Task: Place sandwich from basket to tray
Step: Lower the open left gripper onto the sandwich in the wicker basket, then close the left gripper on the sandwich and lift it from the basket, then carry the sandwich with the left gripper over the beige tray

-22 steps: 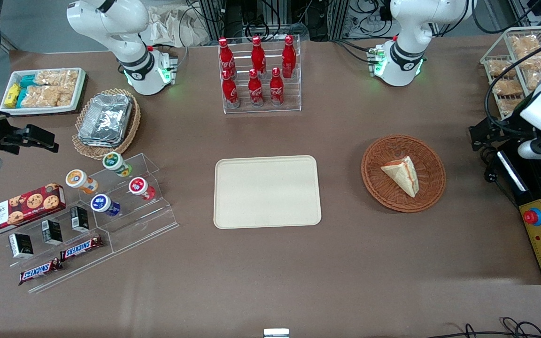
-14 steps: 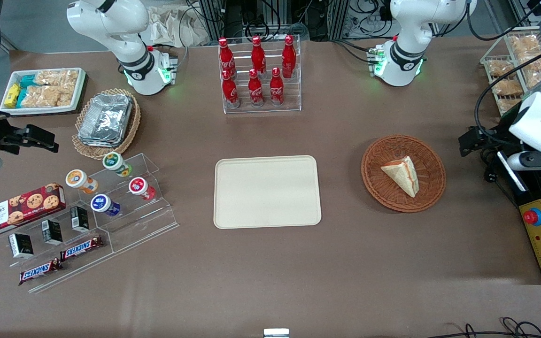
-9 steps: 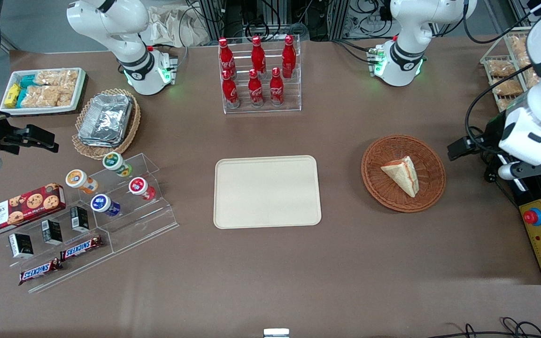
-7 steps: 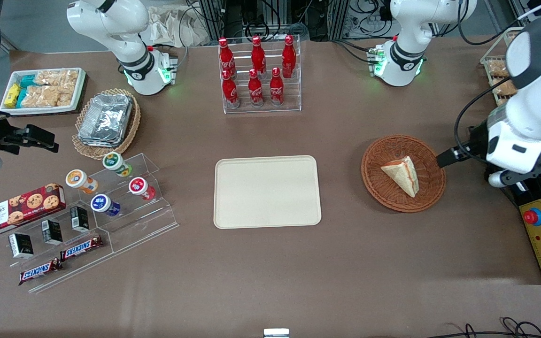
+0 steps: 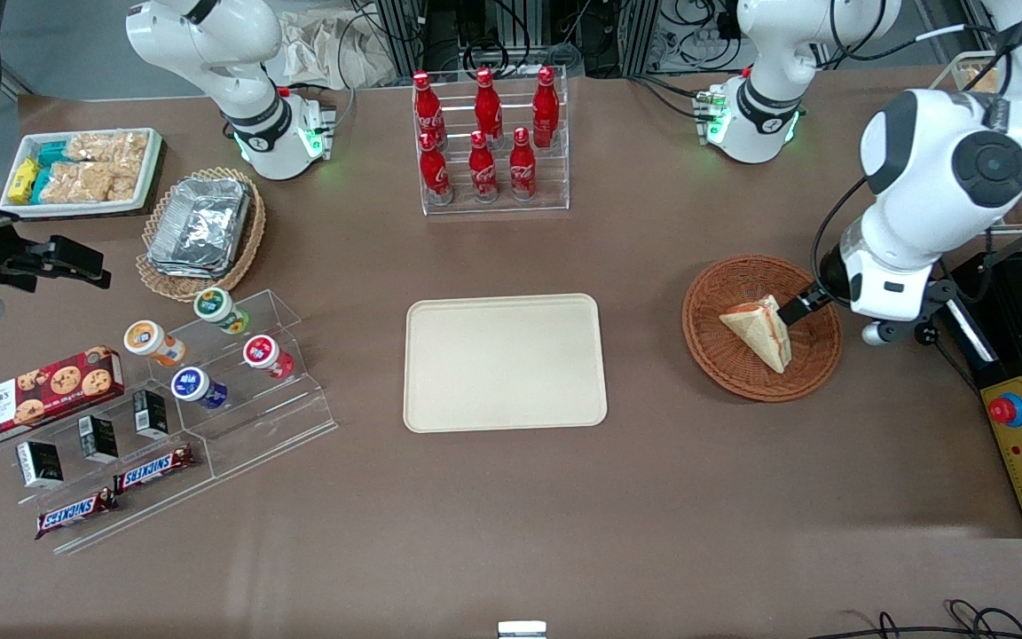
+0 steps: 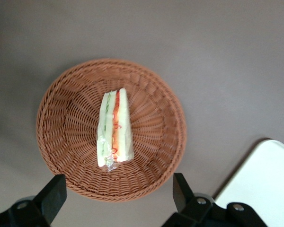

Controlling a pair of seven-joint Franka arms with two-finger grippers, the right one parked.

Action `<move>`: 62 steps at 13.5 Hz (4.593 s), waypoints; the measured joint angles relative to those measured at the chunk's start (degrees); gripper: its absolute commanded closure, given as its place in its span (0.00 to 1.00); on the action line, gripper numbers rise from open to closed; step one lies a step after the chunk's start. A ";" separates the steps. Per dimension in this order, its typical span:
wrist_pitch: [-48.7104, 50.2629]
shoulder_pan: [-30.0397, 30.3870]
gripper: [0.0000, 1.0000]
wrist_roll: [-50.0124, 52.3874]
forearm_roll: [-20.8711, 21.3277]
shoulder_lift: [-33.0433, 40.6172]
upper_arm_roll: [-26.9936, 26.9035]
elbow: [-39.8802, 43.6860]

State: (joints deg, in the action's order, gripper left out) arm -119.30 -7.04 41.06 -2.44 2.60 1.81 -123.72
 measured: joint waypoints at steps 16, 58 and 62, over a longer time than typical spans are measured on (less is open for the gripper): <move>-31.92 0.52 0.81 7.84 0.01 -9.13 -0.17 -18.97; -13.71 -14.68 1.00 -3.57 6.05 -32.47 13.78 21.65; -14.69 -15.39 1.00 -3.58 7.11 -34.82 13.80 21.92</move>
State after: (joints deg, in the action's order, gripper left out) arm -133.98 -22.42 37.48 4.67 -32.22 15.61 -101.81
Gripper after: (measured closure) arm 0.753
